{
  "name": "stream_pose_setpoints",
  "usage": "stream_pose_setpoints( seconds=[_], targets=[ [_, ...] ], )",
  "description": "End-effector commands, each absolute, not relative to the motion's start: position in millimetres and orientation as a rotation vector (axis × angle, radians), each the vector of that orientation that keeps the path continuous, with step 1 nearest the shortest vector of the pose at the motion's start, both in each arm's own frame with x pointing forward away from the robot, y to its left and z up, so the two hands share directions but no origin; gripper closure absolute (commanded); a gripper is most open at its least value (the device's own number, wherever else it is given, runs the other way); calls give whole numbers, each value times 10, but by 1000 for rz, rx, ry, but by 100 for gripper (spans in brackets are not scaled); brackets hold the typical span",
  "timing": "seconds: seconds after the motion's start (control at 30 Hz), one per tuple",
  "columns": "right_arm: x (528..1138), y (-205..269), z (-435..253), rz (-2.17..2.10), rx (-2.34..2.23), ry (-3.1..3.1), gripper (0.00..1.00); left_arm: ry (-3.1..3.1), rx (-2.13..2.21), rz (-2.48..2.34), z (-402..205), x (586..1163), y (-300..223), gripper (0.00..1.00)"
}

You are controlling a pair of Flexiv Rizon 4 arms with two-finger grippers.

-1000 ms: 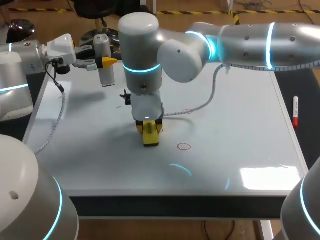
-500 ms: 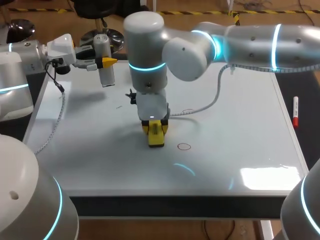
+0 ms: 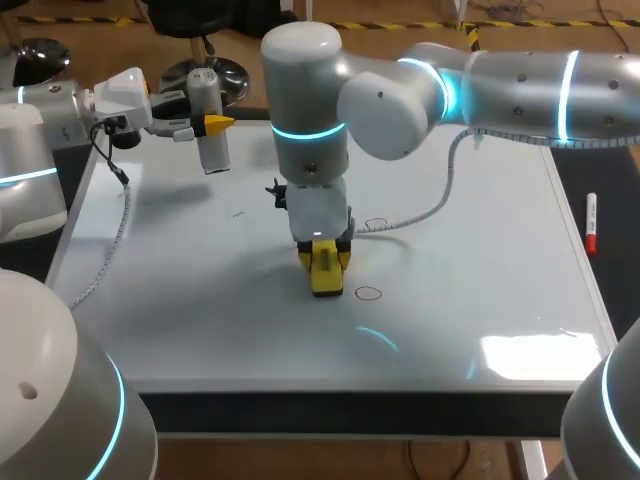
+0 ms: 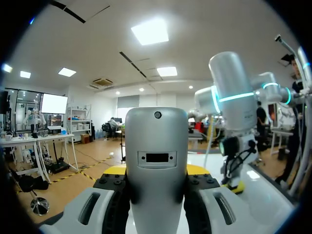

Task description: Pick up the inspection probe, press it on each red-marked spot on the whiteboard one by one, put down the probe, pick up the eraser, and wipe off all the red marks.

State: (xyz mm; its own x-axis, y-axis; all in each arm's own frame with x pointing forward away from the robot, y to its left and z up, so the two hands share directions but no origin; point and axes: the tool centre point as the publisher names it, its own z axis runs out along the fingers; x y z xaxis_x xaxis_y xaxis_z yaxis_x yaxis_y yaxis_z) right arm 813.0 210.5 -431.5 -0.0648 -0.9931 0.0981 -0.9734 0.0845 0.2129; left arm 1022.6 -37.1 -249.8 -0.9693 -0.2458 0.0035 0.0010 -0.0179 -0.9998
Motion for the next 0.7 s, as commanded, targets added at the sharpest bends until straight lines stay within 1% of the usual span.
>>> stream_pose_setpoints(
  seconds=[0.03,0.27,0.7],
  targets=[
    [8076,2022,-4675,-121,1985,-2143,100,2073,-261,-2110,-2490,10237,-371,100],
    [8099,2025,-4579,-113,1999,-2155,100,2073,-261,-2110,-2490,10237,-371,100],
    [8357,2018,-4062,-98,2074,-2207,100,2073,-261,-2110,-2490,10237,-371,100]
  ],
)
